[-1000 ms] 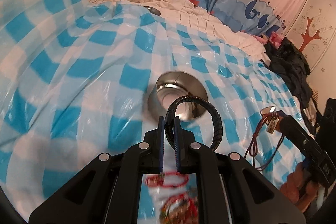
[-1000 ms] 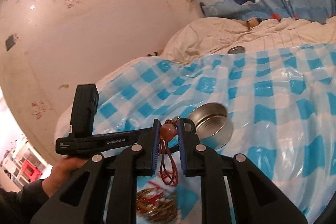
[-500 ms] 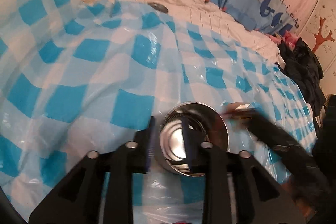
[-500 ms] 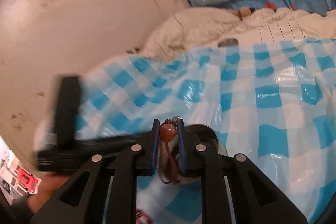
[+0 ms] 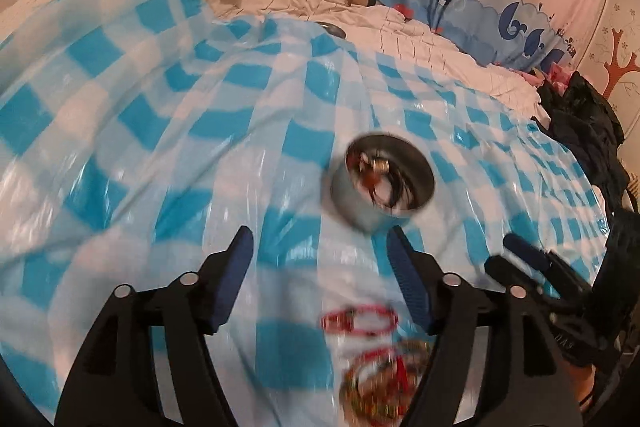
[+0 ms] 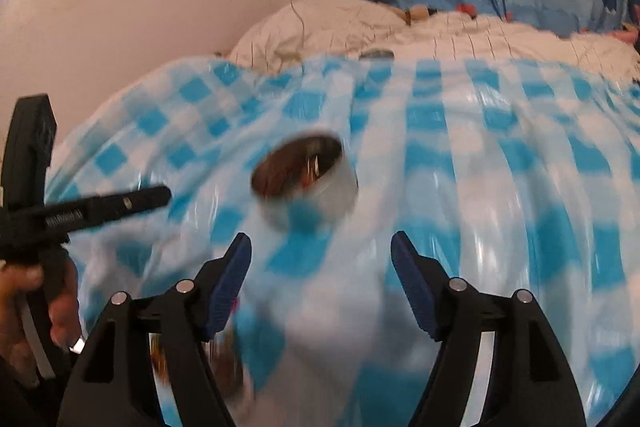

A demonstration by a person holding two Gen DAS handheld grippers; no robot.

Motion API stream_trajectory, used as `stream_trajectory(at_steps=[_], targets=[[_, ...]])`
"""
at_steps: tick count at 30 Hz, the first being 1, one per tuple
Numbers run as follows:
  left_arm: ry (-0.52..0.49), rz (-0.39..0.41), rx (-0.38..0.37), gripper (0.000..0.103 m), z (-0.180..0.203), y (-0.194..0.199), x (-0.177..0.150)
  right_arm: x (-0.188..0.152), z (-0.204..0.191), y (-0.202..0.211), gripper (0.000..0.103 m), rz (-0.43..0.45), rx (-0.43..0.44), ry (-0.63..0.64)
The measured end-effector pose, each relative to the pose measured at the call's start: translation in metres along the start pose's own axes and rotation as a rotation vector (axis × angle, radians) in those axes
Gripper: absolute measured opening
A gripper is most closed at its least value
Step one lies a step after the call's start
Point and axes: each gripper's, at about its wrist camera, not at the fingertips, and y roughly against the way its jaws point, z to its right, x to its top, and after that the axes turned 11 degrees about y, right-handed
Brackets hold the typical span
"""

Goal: Organize jewelry

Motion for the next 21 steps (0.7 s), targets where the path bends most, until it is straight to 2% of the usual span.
stream_trajectory(at_steps=[1, 4, 8, 11, 14, 17, 21], targets=[[0.000, 0.002, -0.005, 0.073, -0.001, 0.006, -0.008, -0.007, -0.001, 0.003, 0.072, -0.014, -0.006, -0.010], [-0.015, 0.014, -0.010, 0.080, 0.000, 0.014, -0.019, -0.022, -0.006, 0.012, 0.084, -0.033, -0.047, -0.024], [-0.024, 0.011, -0.006, 0.083, 0.001, 0.014, -0.021, -0.038, -0.013, 0.012, 0.094, -0.082, -0.108, -0.016], [-0.012, -0.004, -0.002, 0.084, 0.001, 0.010, -0.021, -0.047, -0.015, 0.011, 0.095, -0.124, -0.152, -0.015], [-0.017, -0.009, -0.010, 0.085, 0.006, 0.007, -0.019, -0.049, -0.018, 0.017, 0.096, -0.089, -0.198, -0.005], [-0.029, -0.009, -0.021, 0.088, 0.012, 0.007, -0.018, -0.049, -0.023, 0.021, 0.096, -0.073, -0.192, 0.022], [-0.046, -0.017, -0.019, 0.089, 0.016, 0.005, -0.019, -0.055, -0.023, 0.021, 0.096, -0.098, -0.190, 0.031]])
